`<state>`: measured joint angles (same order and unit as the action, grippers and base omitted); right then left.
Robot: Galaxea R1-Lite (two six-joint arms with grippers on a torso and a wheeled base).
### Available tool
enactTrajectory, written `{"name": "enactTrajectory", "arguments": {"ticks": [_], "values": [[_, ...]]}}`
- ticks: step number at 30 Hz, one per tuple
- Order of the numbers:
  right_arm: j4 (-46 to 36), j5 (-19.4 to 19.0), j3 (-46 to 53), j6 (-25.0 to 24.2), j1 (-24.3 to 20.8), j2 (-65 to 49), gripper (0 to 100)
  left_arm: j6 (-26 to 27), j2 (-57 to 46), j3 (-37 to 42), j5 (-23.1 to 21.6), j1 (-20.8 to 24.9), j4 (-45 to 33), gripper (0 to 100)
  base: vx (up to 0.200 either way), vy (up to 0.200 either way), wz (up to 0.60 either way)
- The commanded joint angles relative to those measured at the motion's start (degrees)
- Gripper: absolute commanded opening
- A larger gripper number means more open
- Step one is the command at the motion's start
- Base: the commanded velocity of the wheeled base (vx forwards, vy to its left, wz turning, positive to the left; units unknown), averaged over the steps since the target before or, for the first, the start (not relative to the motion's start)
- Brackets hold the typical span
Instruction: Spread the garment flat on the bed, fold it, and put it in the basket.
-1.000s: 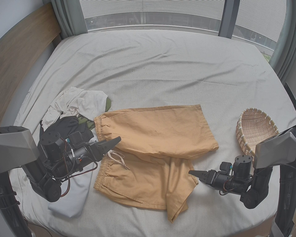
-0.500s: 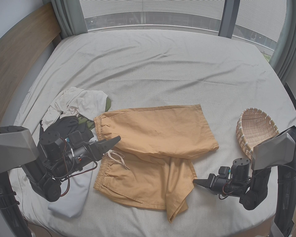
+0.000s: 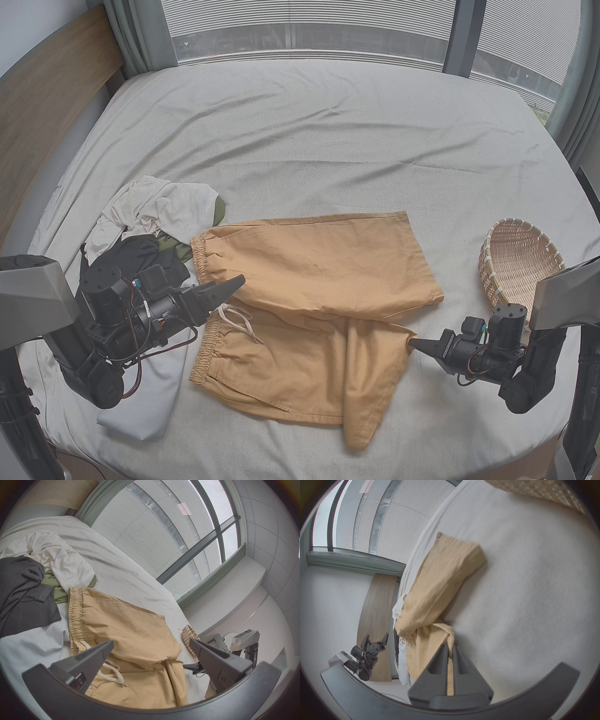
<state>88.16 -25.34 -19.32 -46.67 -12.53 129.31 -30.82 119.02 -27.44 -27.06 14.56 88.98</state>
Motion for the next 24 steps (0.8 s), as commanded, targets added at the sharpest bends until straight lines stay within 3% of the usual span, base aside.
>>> {"name": "enactTrajectory", "arguments": {"ticks": [1, 17, 24], "values": [[0.1, -0.1, -1.5, 0.2, 3.2, -1.9, 0, 0.0, 0.1, 0.0, 0.0, 0.0, 0.1, 100, 0.000, 0.000, 0.00], [0.0, -0.1, -3.7, 2.3, 7.0, -1.2, 0, 0.0, 0.3, 0.1, 0.0, 0.1, 0.1, 100, 0.000, 0.000, 0.00], [0.0, -0.1, -4.2, 6.1, 7.4, -1.0, 0, 0.0, 0.3, 0.2, 0.0, 0.1, 0.1, 100, 0.000, 0.000, 0.00]]}}
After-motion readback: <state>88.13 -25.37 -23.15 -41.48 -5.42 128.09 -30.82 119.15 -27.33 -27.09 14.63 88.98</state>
